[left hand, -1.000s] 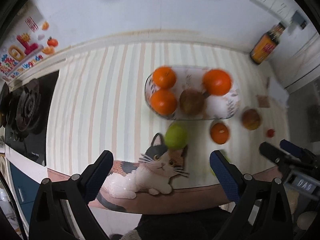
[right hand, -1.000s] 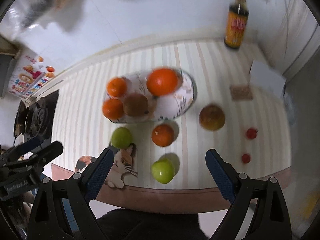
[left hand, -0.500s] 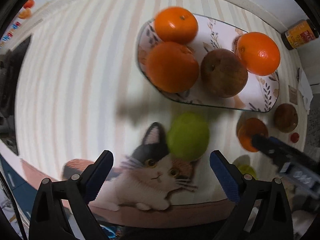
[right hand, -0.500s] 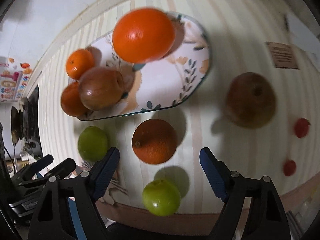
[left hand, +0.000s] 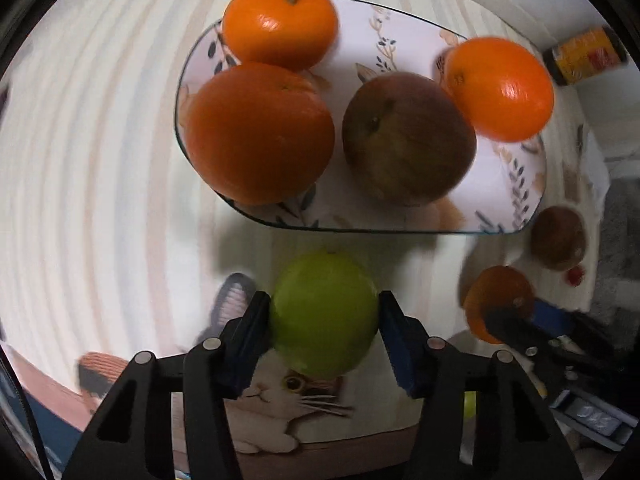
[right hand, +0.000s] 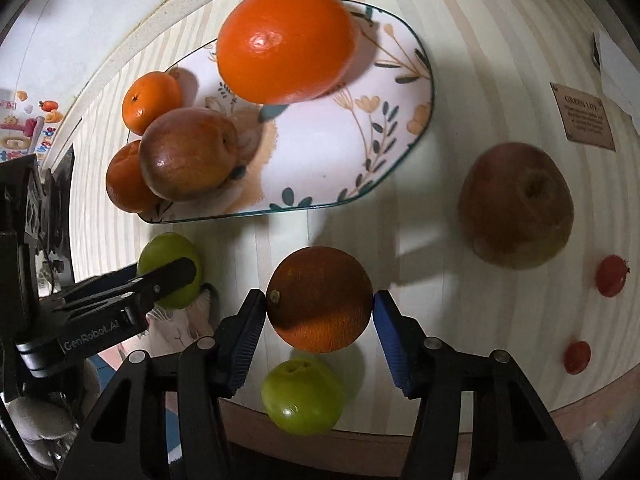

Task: Organize fruits
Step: 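Grasp a green apple with the left tool while the right tool grasps an orange, then place the green apple and orange on the plate and open both tools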

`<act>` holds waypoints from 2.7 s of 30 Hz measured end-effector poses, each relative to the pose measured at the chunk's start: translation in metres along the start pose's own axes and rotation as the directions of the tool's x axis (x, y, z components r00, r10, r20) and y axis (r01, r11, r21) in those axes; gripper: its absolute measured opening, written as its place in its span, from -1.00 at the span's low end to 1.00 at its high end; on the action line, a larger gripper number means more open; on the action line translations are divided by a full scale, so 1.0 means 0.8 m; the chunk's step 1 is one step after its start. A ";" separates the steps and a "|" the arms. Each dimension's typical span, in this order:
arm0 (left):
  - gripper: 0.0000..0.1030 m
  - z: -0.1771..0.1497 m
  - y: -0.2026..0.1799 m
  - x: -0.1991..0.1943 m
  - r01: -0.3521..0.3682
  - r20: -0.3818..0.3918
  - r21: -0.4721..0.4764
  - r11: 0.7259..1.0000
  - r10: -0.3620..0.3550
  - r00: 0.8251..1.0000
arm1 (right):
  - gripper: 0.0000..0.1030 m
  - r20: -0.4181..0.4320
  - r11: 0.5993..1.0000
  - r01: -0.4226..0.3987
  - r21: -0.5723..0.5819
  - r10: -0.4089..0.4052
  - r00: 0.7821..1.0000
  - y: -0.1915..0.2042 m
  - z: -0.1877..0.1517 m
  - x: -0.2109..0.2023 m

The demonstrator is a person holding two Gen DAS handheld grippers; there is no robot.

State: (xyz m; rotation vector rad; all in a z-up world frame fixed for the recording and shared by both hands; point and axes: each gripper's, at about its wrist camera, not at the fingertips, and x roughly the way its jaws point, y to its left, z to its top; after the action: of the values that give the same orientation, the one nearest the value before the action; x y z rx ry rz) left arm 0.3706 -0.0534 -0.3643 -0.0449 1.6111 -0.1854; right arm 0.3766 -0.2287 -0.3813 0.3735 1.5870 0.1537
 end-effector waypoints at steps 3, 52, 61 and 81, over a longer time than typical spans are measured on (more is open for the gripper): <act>0.01 -0.022 -0.003 -0.001 0.004 -0.024 0.020 1.000 -0.004 1.000 | 0.13 0.002 1.000 -0.010 -0.011 0.010 1.000 0.002 -0.008 -0.003; 0.02 0.193 -0.026 -0.057 -0.006 -0.024 0.046 0.999 0.007 1.000 | 0.13 0.151 1.000 0.022 0.002 -0.022 0.988 0.021 0.081 -0.050; 0.82 0.193 -0.037 -0.067 -0.015 -0.012 0.066 0.998 0.016 1.000 | 0.75 0.131 0.998 -0.024 0.063 0.016 0.991 0.014 0.093 -0.057; 0.83 0.082 0.012 -0.158 -0.109 0.239 -0.037 0.993 0.115 0.964 | 0.86 0.223 0.976 0.220 0.001 -0.214 0.951 0.039 0.050 -0.122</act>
State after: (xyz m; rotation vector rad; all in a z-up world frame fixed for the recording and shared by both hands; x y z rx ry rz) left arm 0.4431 -0.0318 -0.2430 0.0056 1.3688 -0.0695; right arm 0.4217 -0.2366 -0.2815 0.1873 1.3926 -0.0379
